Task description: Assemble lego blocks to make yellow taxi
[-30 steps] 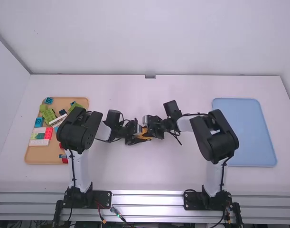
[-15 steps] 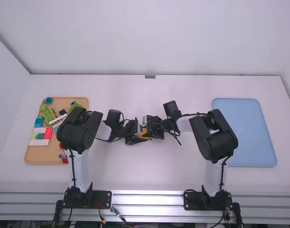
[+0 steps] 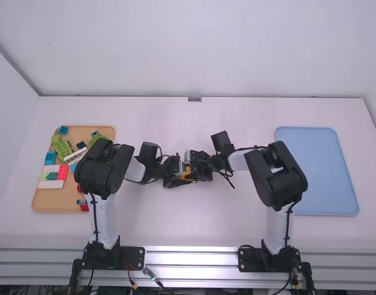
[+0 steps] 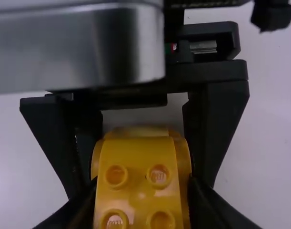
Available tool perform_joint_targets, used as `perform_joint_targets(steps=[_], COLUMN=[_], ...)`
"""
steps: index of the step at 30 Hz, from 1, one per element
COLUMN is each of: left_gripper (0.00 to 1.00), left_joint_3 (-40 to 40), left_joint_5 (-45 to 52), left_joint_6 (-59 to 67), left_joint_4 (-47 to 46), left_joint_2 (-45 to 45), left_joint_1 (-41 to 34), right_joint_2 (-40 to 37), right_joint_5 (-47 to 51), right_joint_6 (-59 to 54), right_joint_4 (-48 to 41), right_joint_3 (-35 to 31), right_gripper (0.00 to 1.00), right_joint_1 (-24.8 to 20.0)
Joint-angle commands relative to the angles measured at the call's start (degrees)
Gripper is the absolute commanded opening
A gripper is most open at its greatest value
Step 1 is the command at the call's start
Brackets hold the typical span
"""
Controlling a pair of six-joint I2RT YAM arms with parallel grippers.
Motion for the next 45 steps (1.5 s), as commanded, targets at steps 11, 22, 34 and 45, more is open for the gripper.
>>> perform_joint_targets(steps=[11, 22, 34, 45], left_gripper=[0.50, 0.99, 0.99, 0.99], left_joint_3=[0.2, 0.2, 0.2, 0.2], left_joint_5=[1.3, 1.4, -2.2, -4.0], left_joint_6=[0.0, -0.6, -5.2, 2.1], left_joint_4=[-0.7, -0.6, -10.7, -30.9], left_joint_2=[1.4, 1.3, -10.2, -28.7], left_joint_1=[-0.7, -0.6, 0.7, 7.6], right_joint_2=[-4.4, -4.4, -4.4, -0.7], right_joint_5=[-4.6, -15.1, -7.0, -2.1], right_joint_6=[-0.5, -12.3, 10.2, 13.2], right_joint_4=[-1.2, -12.5, 20.1, 23.8], right_joint_3=[-1.0, -1.1, -13.4, -11.4], right_gripper=[0.52, 0.99, 0.99, 0.99], right_joint_1=[-4.3, -13.7, -7.0, -2.1])
